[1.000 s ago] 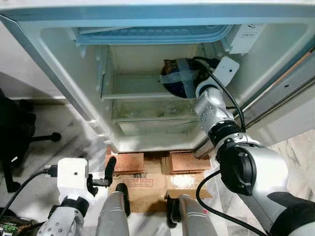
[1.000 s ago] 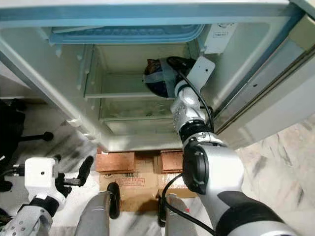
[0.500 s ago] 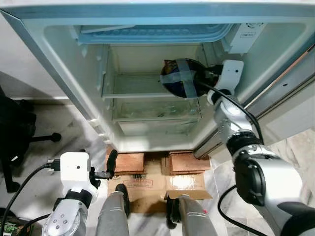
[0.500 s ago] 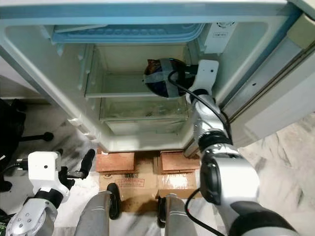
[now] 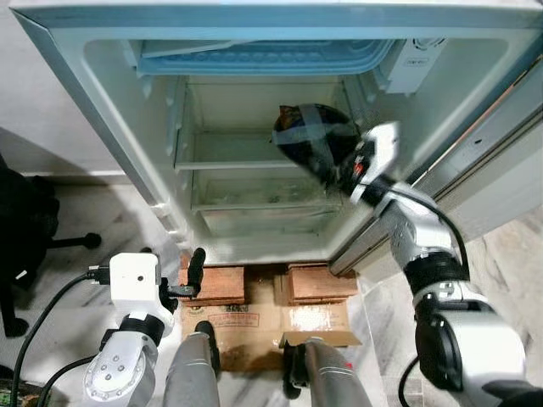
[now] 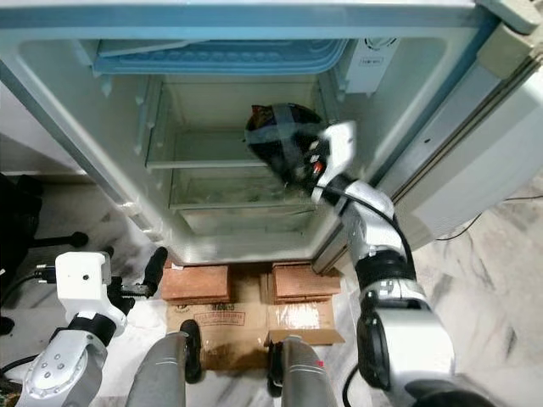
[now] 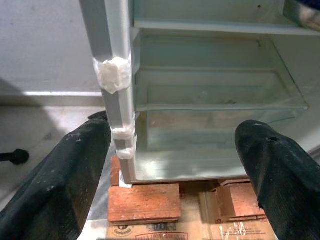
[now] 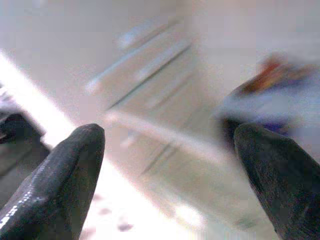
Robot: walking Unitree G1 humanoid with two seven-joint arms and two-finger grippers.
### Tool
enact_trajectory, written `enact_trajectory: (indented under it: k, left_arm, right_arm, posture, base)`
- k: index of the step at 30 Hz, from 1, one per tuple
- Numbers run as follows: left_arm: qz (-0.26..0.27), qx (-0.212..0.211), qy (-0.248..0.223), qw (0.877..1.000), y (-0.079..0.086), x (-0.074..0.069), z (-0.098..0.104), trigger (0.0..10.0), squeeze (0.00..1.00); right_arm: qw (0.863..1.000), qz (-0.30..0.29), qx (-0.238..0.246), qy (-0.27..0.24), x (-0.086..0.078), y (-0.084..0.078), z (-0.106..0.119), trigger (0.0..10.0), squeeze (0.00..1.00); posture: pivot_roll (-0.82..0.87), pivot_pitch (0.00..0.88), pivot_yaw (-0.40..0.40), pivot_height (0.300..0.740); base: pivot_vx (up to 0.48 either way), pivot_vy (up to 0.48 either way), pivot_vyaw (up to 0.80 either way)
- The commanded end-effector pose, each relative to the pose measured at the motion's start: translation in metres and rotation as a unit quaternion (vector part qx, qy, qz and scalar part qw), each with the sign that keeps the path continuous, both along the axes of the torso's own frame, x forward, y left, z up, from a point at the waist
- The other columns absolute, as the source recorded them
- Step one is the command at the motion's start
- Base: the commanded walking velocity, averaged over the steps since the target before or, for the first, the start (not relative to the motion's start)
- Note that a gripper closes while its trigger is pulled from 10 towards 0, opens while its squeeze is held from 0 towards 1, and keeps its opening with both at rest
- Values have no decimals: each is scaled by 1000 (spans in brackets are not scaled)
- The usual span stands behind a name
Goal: Restocking fridge
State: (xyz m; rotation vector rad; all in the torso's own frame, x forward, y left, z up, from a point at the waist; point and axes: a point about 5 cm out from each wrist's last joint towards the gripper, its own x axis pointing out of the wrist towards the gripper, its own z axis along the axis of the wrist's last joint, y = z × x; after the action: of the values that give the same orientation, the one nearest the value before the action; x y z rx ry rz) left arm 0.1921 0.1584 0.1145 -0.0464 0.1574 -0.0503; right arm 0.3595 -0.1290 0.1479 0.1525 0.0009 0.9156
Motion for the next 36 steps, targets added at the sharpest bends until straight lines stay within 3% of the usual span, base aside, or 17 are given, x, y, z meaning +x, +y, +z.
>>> enact_trajectory:
  k: [1, 6, 12, 15, 19, 22, 29, 36]
  left_arm:
    - [6, 4, 11, 1000, 2, -3, -6, 10000, 0]
    - [0, 2, 10, 1000, -1, -1, -7, 10000, 0]
    - [-4, 1, 9, 1000, -1, 2, -7, 10000, 0]
    - [-9, 0, 9, 1000, -3, 2, -8, 10000, 0]
    - [-13, -1, 13, 1000, -6, -2, -9, 10000, 0]
    - [-8, -2, 15, 1000, -4, -2, -8, 10000, 0]
    - [-10, -2, 15, 1000, -5, -2, -8, 10000, 0]
    - [-11, -3, 17, 1000, -6, -2, -9, 10000, 0]
  right_arm:
    - [998, 64, -17, 13, -12, 9, -12, 10000, 1000]
    - [993, 88, -71, 34, -24, 22, -40, 10000, 1000]
    - [990, 83, -107, 43, -26, 33, -52, 10000, 1000]
    - [991, 38, -121, 43, -21, 48, -55, 10000, 1000]
    - [991, -18, -126, 37, -12, 55, -52, 10000, 1000]
    - [985, -72, -154, 22, -4, 55, -48, 10000, 1000]
    - [981, -145, -130, 22, 8, 49, -37, 10000, 1000]
    - [967, -202, -154, 31, 12, 38, -40, 10000, 1000]
  posture:
    - [159, 232, -71, 740]
    - [151, 227, -64, 740]
    - [143, 230, -60, 740]
    - [142, 244, -58, 740]
    - [150, 254, -58, 740]
    - [153, 259, -58, 740]
    - [151, 263, -58, 740]
    - [153, 261, -60, 740]
  base:
    - [0, 0, 0]
    - [0, 0, 0]
    - [0, 0, 0]
    - [0, 0, 0]
    - [0, 0, 0]
    - [0, 0, 0]
    - [0, 0, 0]
    - [0, 0, 0]
